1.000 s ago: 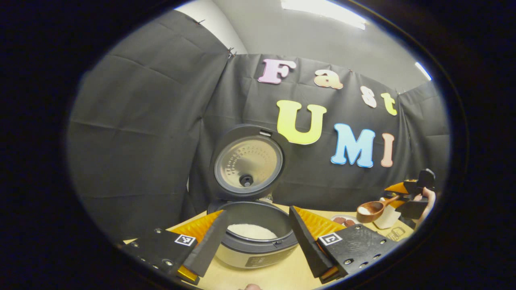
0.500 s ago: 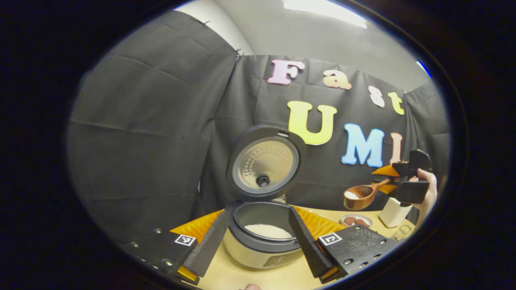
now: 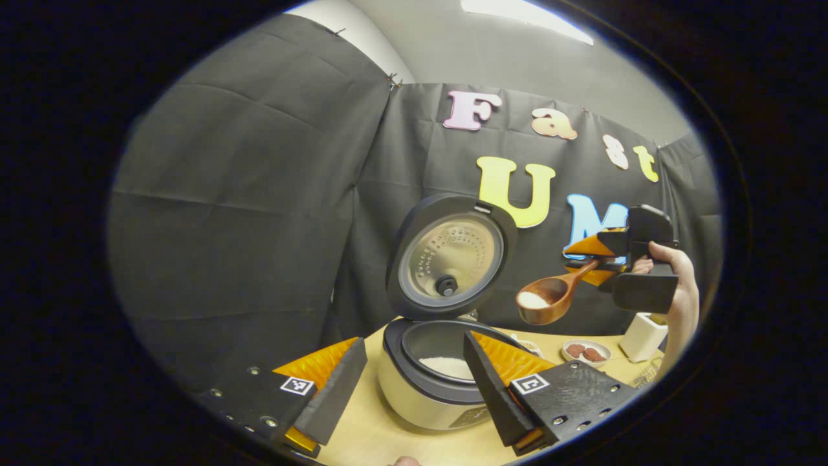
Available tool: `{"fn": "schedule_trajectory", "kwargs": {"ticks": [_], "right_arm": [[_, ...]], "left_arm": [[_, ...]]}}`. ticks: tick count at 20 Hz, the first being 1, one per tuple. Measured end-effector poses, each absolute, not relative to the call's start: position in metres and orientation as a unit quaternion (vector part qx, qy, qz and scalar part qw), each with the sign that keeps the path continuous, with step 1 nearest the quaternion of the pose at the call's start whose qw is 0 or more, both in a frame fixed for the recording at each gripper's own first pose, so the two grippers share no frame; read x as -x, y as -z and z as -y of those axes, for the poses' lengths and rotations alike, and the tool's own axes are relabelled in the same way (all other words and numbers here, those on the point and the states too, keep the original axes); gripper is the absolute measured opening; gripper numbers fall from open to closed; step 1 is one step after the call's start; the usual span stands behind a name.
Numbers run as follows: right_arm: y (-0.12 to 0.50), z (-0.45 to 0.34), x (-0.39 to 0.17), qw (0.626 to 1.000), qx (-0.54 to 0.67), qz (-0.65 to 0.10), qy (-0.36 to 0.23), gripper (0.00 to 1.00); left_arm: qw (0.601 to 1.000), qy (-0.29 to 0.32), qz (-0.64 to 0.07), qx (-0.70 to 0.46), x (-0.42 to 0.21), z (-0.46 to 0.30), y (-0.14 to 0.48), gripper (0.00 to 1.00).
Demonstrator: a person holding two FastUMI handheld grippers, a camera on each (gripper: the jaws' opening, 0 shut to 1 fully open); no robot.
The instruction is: Close the left gripper, press the button to open the rice cooker; take a wooden spoon from the chopstick holder with the right hand, scoop a spoonful of rice and pour it into the rice cooker, then put the wooden spoon back into the chopstick holder.
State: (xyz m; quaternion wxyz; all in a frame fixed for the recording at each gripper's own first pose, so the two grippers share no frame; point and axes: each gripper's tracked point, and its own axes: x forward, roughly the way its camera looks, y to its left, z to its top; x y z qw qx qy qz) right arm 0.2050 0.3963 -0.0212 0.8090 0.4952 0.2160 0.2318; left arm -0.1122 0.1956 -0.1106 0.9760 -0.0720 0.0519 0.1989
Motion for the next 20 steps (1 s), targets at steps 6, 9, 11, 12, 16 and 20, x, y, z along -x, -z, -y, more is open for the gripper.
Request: {"fn": "schedule_trajectory", "kwargs": {"ticks": [6,9,11,12,16,20], "right_arm": [[0.037,-0.436,-0.207,0.872,-0.369,-0.197,-0.254,0.22],[0.045,-0.451,-0.206,0.894,-0.303,-0.195,-0.265,0.27],[0.048,-0.460,-0.205,0.909,-0.255,-0.184,-0.273,0.27],[0.047,-0.463,-0.204,0.914,-0.237,-0.176,-0.277,0.27],[0.044,-0.473,-0.199,0.926,-0.187,-0.141,-0.295,0.27],[0.045,-0.482,-0.193,0.927,-0.156,-0.122,-0.319,0.27]], "left_arm": [[0.974,-0.213,-0.049,0.059,0.118,-0.205,0.108,0.94],[0.972,-0.222,-0.052,0.060,0.121,-0.211,0.114,0.94],[0.971,-0.224,-0.057,0.067,0.122,-0.215,0.120,0.96],[0.969,-0.228,-0.062,0.071,0.121,-0.219,0.123,0.94],[0.968,-0.230,-0.069,0.078,0.123,-0.223,0.131,0.94],[0.968,-0.229,-0.065,0.072,0.123,-0.222,0.128,0.93]]}}
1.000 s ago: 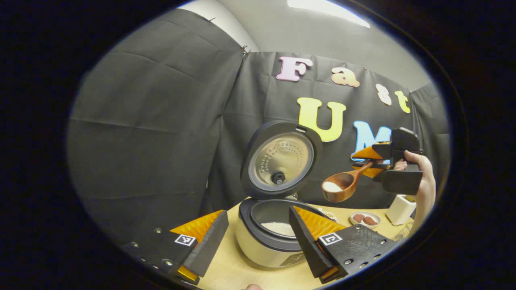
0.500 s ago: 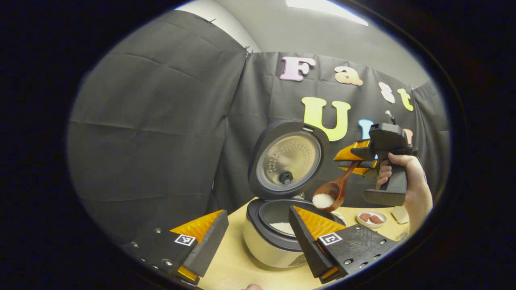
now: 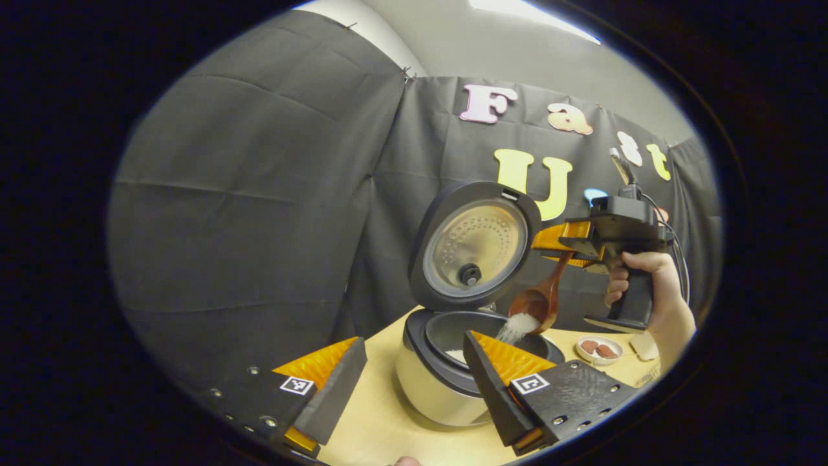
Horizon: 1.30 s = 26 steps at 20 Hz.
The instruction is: Close the left gripper, press the button to open the rice cooker; take a wooden spoon from the chopstick holder with the right hand, scoop a spoonful of rice and pour it into the rice cooker, then put the wooden spoon back into the chopstick holder.
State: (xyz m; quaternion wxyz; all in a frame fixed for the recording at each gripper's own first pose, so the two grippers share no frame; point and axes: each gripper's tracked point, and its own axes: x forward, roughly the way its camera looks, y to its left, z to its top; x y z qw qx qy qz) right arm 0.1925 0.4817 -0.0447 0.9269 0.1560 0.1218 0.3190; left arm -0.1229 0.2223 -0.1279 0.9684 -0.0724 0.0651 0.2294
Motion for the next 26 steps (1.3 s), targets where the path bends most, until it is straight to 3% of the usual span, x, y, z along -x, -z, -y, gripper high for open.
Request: {"fn": "schedule_trajectory", "kwargs": {"ticks": [6,7,9,18,26], "right_arm": [[0.042,-0.496,-0.178,0.925,-0.087,-0.080,-0.362,0.27],[0.042,-0.499,-0.174,0.923,-0.077,-0.074,-0.370,0.23],[0.043,-0.503,-0.167,0.919,-0.058,-0.065,-0.385,0.27],[0.043,-0.505,-0.149,0.913,0.035,-0.011,-0.407,0.24],[0.015,-0.461,-0.131,0.914,-0.007,-0.010,-0.406,0.27]], "left_arm": [[0.970,-0.224,-0.063,0.072,0.125,-0.221,0.126,0.94],[0.970,-0.224,-0.063,0.072,0.125,-0.221,0.127,0.94],[0.970,-0.224,-0.062,0.070,0.125,-0.221,0.126,0.94],[0.971,-0.223,-0.058,0.063,0.127,-0.217,0.119,0.94],[0.974,-0.215,-0.057,0.055,0.125,-0.210,0.115,0.94]]}}
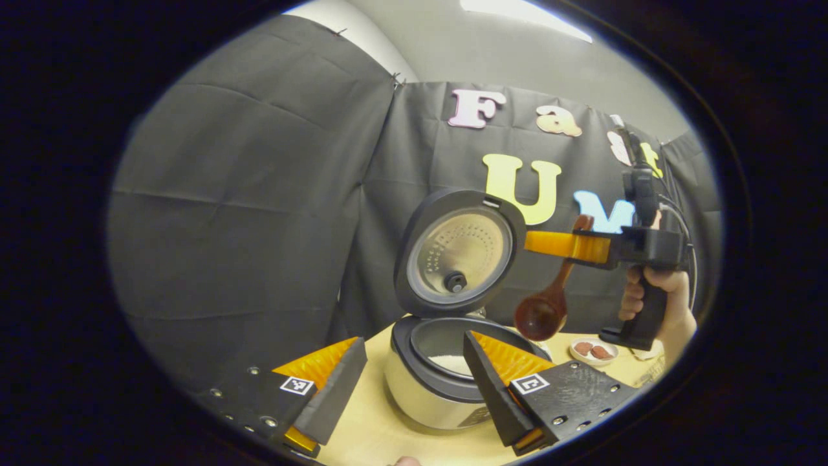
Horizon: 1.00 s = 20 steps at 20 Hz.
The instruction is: Close the left gripper, press the button to open the rice cooker; take a wooden spoon from the chopstick holder with the right hand, scoop a spoonful of rice and pour it into the rice cooker, then put the wooden spoon back into the chopstick holder.
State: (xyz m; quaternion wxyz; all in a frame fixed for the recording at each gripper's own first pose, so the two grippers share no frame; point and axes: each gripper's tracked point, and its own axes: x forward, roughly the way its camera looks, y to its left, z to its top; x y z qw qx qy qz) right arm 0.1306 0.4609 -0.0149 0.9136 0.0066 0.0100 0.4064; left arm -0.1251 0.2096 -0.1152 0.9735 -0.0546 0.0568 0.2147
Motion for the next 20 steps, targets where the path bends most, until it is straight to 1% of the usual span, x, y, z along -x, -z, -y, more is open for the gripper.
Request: {"fn": "schedule_trajectory", "kwargs": {"ticks": [2,3,4,6,8,9,10,16,17,20], "right_arm": [[0.001,-0.435,-0.133,0.920,-0.020,-0.005,-0.391,0.27],[-0.005,-0.421,-0.134,0.924,-0.025,-0.002,-0.380,0.24],[-0.010,-0.408,-0.137,0.929,-0.028,-0.001,-0.368,0.27],[-0.019,-0.375,-0.141,0.939,-0.032,0.002,-0.342,0.27],[-0.026,-0.341,-0.142,0.946,-0.039,0.003,-0.321,0.27],[-0.028,-0.324,-0.142,0.949,-0.045,0.001,-0.312,0.27],[-0.029,-0.306,-0.141,0.951,-0.051,-0.002,-0.304,0.27],[-0.027,-0.202,-0.125,0.967,-0.084,0.003,-0.242,0.27],[-0.025,-0.182,-0.121,0.970,-0.083,0.003,-0.229,0.23],[-0.018,-0.130,-0.114,0.978,-0.077,-0.001,-0.194,0.23]], "left_arm": [[0.976,-0.205,-0.058,0.048,0.119,-0.197,0.112,0.93],[0.977,-0.198,-0.057,0.048,0.113,-0.188,0.113,0.94],[0.979,-0.191,-0.058,0.047,0.105,-0.179,0.111,0.94],[0.981,-0.183,-0.059,0.033,0.090,-0.167,0.108,0.94],[0.983,-0.173,-0.061,0.015,0.082,-0.155,0.109,0.93],[0.985,-0.164,-0.062,0.013,0.079,-0.145,0.112,0.94],[0.986,-0.154,-0.062,0.016,0.075,-0.136,0.112,0.93],[0.992,-0.107,-0.064,0.005,0.048,-0.086,0.120,0.94],[0.993,-0.100,-0.064,0.006,0.044,-0.078,0.120,0.94],[0.995,-0.078,-0.066,0.010,0.032,-0.051,0.121,0.94]]}}
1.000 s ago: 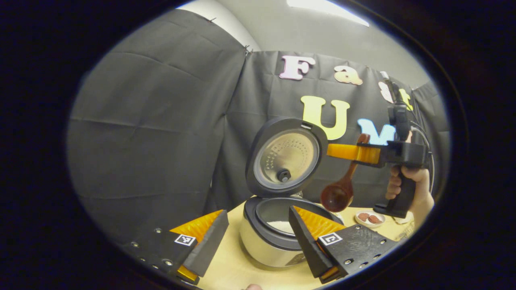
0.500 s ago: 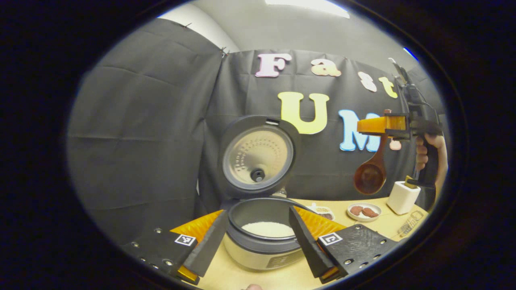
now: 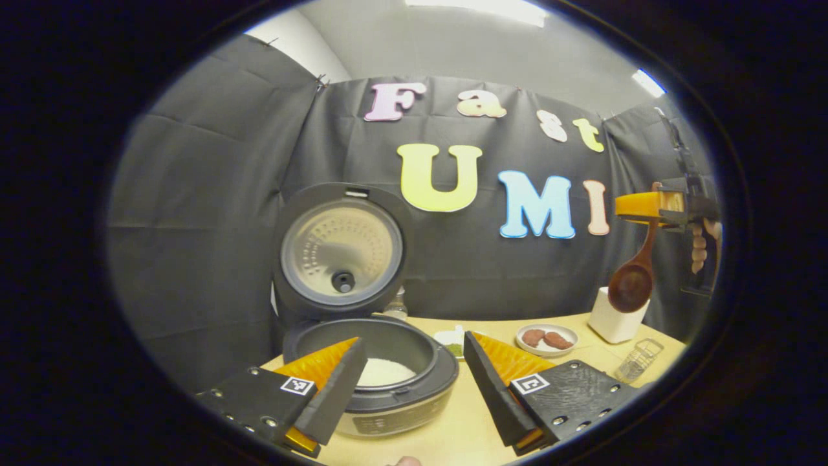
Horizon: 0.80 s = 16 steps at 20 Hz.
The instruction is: Close the left gripper, press the button to open the rice cooker; take a wooden spoon from the chopstick holder with the right hand, scoop a spoonful of rice and pour it into the rice cooker, then put the wooden spoon back into the chopstick holder.
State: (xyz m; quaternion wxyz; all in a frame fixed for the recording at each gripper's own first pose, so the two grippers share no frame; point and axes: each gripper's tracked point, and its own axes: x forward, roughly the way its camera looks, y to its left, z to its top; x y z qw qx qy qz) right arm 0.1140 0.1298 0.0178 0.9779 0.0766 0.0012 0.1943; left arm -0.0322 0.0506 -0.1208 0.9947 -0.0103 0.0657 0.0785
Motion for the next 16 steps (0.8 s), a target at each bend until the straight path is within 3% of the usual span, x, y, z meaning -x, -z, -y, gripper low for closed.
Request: {"fn": "schedule_trajectory", "kwargs": {"ticks": [3,4,16], "right_arm": [[-0.006,-0.079,-0.112,0.985,-0.082,-0.011,-0.155,0.27],[0.002,-0.062,-0.112,0.986,-0.090,-0.017,-0.140,0.23],[0.092,0.055,-0.105,0.982,-0.169,-0.079,-0.037,0.24]], "left_arm": [[0.996,-0.063,-0.067,0.004,0.023,-0.023,0.117,0.94],[0.996,-0.059,-0.066,0.002,0.023,-0.016,0.116,0.93],[0.997,-0.025,-0.068,-0.003,0.012,0.044,0.118,0.94]]}}
